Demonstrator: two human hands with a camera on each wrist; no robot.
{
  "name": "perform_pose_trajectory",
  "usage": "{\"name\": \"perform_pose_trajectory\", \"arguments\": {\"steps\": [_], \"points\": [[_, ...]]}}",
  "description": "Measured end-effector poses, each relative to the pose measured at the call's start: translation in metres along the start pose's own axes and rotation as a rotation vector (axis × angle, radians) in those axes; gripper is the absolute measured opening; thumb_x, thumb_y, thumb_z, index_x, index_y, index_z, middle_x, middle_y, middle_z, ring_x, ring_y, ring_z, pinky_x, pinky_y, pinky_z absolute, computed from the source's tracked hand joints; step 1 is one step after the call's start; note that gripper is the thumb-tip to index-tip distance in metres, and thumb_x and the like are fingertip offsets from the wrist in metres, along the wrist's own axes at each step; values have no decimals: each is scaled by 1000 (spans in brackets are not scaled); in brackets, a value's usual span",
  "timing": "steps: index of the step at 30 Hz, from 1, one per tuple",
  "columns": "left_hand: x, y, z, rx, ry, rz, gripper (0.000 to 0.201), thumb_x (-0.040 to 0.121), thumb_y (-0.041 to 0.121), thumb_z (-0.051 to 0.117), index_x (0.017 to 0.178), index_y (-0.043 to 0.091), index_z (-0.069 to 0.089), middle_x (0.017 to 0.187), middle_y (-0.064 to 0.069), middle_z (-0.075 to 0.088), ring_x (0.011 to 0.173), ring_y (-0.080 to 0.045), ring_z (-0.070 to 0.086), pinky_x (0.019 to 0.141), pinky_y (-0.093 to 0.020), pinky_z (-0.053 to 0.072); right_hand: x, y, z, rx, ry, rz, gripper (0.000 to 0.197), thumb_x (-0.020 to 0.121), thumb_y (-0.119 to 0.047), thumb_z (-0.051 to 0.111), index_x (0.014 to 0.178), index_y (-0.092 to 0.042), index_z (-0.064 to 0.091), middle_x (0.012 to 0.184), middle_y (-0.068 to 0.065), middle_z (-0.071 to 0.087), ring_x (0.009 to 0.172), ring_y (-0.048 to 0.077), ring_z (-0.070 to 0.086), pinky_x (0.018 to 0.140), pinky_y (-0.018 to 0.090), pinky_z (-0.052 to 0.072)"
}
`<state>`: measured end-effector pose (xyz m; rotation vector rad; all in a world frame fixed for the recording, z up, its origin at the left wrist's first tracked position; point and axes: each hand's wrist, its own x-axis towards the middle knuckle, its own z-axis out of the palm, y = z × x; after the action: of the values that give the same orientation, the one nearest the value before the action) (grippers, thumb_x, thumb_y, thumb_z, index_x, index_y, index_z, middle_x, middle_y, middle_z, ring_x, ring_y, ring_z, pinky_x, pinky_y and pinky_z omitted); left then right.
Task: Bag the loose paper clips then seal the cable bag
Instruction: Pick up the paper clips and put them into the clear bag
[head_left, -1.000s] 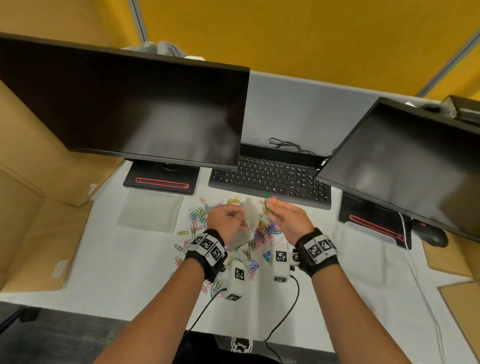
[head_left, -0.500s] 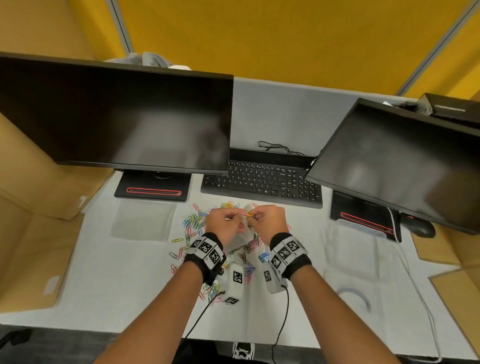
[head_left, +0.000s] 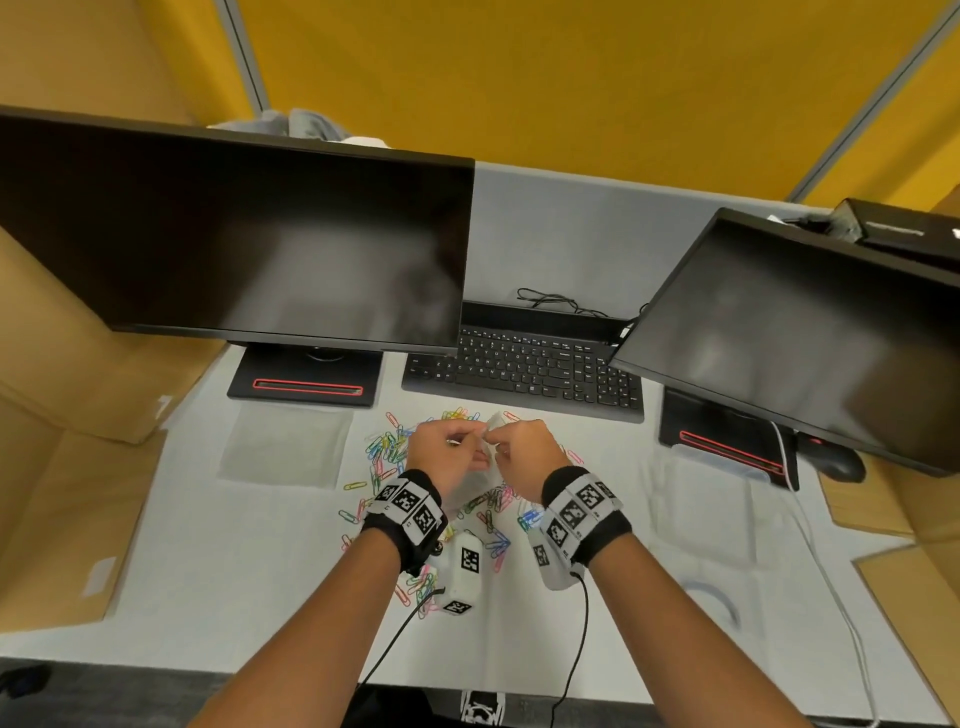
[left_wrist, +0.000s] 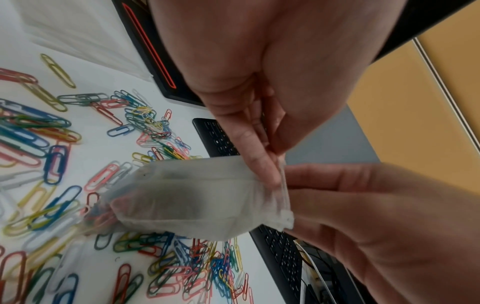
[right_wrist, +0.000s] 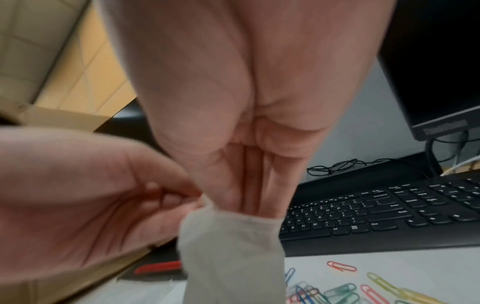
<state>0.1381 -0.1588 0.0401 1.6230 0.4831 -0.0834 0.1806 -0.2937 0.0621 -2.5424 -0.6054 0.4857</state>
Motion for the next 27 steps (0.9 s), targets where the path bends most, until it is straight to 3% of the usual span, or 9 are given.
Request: {"name": "perform_pose_trajectory", "arguments": {"steps": [3, 5, 8, 11, 14, 18, 21, 23, 27], "points": [[1, -2, -13, 2, 12, 6, 14, 91, 7, 66, 101, 11, 76, 87, -7, 75, 69, -25, 74, 67, -38, 63, -7, 16, -13, 365, 94, -36, 25, 91, -4, 55, 101, -17, 75, 88, -2, 73, 76, 12, 68, 73, 21, 56], [1, -7, -26, -42, 54, -7, 15, 92, 5, 65, 99, 12, 77, 87, -8, 75, 68, -23, 74, 67, -39, 63, -8, 51, -8, 532, 222, 116, 25, 91, -5, 57, 109, -14, 71, 102, 4, 73, 93, 20, 69, 85, 33, 57], [-3, -17, -45, -101, 95, -35, 14, 92, 7, 66, 102, 7, 76, 90, -15, 75, 68, -24, 73, 67, -38, 62, -13, 103, 21, 164, 46, 436, 51, 95, -20, 55, 143, -12, 40, 148, 11, 42, 135, 27, 40, 113, 36, 32], [-5, -27, -55, -119, 101, -54, 16, 92, 9, 66, 104, 8, 76, 93, -16, 75, 72, -26, 74, 70, -38, 62, -12, 111, 55, 55, -37, 430, 66, 98, -28, 49, 152, -13, 14, 161, 9, 8, 148, 29, 7, 120, 39, 12], [-8, -32, -57, -108, 107, -71, 14, 93, 8, 64, 100, 8, 76, 88, -15, 75, 71, -26, 73, 71, -41, 62, -1, 96, 73, -69, -51, 267, 60, 99, -24, 47, 151, -21, 19, 160, 7, 9, 147, 34, 6, 118, 41, 13], [-13, -28, -53, -106, 95, -67, 15, 92, 4, 65, 93, 14, 76, 84, -11, 74, 66, -21, 72, 69, -40, 62, 12, 91, 76, -352, 51, 121, 54, 86, 10, 47, 134, -15, 52, 140, 13, 47, 124, 33, 46, 105, 36, 42], [-14, -28, -52, -98, 80, -59, 13, 90, 3, 66, 99, 8, 75, 89, -14, 74, 68, -22, 73, 67, -39, 62, 16, 98, 67, -377, 70, 123, 45, 86, 9, 50, 121, -15, 66, 116, 10, 64, 101, 25, 61, 88, 28, 51], [-14, -27, -49, -85, 73, -63, 15, 90, 3, 66, 102, 7, 74, 89, -13, 73, 68, -21, 73, 66, -39, 62, 17, 102, 56, -266, 100, 196, 34, 89, 0, 56, 115, -15, 70, 111, 11, 69, 97, 25, 65, 86, 25, 50], [-14, -24, -41, -66, 63, -67, 16, 90, 4, 66, 103, 9, 75, 92, -11, 73, 70, -23, 74, 68, -42, 63, 7, 114, 36, 314, 290, 483, 19, 78, -10, 77, 96, -12, 77, 98, 6, 74, 86, 18, 68, 77, 17, 53]]}}
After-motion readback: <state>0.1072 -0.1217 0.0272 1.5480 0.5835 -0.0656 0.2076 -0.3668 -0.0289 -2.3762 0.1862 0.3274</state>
